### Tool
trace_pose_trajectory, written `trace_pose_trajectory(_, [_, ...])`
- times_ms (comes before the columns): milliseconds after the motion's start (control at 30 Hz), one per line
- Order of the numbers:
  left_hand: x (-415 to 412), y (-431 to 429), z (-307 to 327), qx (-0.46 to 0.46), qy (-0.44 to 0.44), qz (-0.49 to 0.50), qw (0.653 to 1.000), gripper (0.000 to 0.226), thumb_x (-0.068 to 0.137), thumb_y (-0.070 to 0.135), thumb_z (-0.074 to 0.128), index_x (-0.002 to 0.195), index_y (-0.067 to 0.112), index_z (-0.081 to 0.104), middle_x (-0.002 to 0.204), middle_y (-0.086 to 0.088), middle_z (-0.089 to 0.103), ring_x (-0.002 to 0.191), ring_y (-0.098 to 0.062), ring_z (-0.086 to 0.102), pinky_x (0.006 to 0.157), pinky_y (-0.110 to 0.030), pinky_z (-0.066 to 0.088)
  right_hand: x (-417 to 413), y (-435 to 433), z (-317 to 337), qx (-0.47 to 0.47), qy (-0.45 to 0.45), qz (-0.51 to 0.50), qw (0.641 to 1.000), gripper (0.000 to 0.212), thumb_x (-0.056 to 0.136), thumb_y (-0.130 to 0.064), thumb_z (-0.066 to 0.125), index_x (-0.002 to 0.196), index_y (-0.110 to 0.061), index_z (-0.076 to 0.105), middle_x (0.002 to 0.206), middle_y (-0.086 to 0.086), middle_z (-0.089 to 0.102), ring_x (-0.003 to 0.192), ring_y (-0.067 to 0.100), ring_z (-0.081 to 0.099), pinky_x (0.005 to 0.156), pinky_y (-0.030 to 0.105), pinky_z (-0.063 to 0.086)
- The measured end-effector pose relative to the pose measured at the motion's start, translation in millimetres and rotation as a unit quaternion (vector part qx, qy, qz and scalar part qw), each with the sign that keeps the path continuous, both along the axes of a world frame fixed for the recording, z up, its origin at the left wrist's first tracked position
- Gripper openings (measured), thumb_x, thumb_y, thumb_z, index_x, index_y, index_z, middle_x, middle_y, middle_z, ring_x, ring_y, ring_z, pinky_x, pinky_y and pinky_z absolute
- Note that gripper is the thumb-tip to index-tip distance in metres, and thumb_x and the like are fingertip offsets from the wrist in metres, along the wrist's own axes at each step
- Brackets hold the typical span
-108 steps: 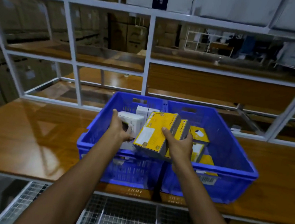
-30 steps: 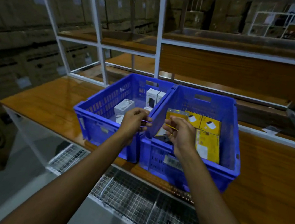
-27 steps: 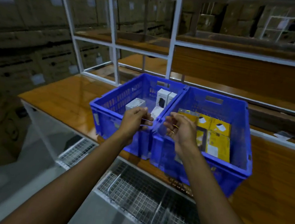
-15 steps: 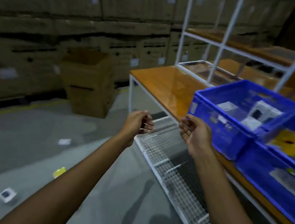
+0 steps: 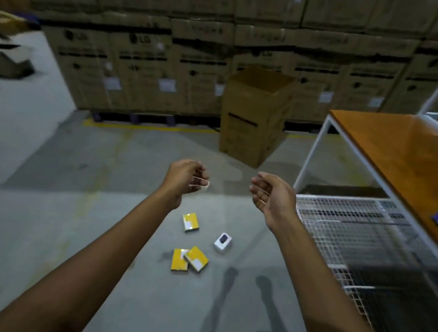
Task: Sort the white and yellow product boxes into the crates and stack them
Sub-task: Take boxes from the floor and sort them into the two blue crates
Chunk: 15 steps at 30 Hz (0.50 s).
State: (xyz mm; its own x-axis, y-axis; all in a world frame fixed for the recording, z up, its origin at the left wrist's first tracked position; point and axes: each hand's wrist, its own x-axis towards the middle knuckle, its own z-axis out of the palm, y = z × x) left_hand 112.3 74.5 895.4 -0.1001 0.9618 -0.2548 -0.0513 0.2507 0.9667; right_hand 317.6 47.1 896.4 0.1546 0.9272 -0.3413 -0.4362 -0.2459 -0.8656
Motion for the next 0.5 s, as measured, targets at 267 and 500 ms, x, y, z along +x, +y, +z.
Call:
trace_pose_trajectory(267, [-61.7, 43.5, -46.8, -0.060, 0.006, 0.066, 0.996, 0.010, 0.094, 0.014, 0.049, 0.094, 0.010, 0.058, 0.078, -0.010, 0.065, 0.065, -0.021, 0.061, 0.062, -0.025, 0.043, -47.3, 76.5, -47.3, -0.054, -0.027, 0.059, 0.996, 0.008, 0.093, -0.013, 0.057, 0.089, -0.015, 0.064, 0.076, 0.003, 0.068, 0.064, 0.016, 0.064, 0.055, 0.021, 0.044])
trace_pose_trajectory(500, [-85.7, 120.3, -112.4, -0.125, 0.038, 0.088, 0.988, 0.011, 0.094, 0.017, 0.053, 0.101, 0.009, 0.059, 0.080, -0.012, 0.066, 0.067, -0.024, 0.063, 0.061, -0.026, 0.044, -66.2, 165.7, -130.7, -0.127, -0.070, 0.098, 0.985, 0.010, 0.094, -0.016, 0.058, 0.100, -0.013, 0.065, 0.085, 0.005, 0.071, 0.068, 0.017, 0.066, 0.059, 0.023, 0.046])
